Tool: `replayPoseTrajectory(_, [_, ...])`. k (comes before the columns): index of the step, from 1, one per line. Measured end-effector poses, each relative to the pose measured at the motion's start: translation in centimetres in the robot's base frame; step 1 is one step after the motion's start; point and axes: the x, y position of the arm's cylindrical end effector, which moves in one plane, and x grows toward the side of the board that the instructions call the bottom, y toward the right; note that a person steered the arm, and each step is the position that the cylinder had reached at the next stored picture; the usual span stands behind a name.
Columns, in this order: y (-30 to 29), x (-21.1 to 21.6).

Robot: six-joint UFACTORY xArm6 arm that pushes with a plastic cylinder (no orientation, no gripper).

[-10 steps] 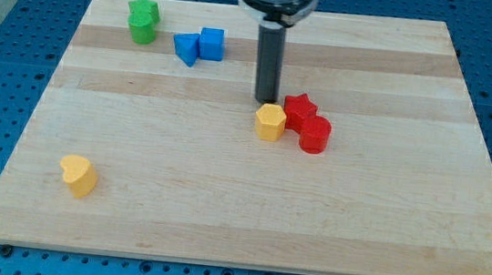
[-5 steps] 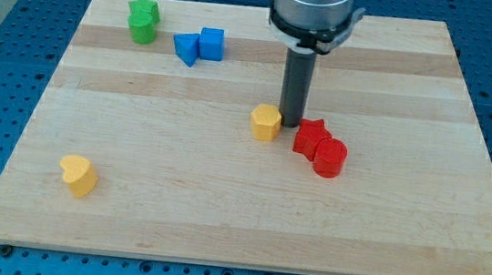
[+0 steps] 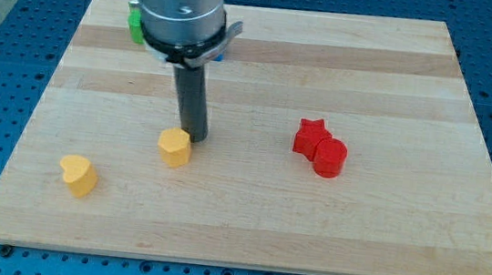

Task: Move the yellow hexagon into the yellow heart

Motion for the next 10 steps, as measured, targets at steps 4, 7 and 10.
replayPoseTrajectory(4, [-3.3,4.1])
replayPoseTrajectory(7, [-1.3,6.5])
replayPoseTrajectory(10, [-5.9,7.4])
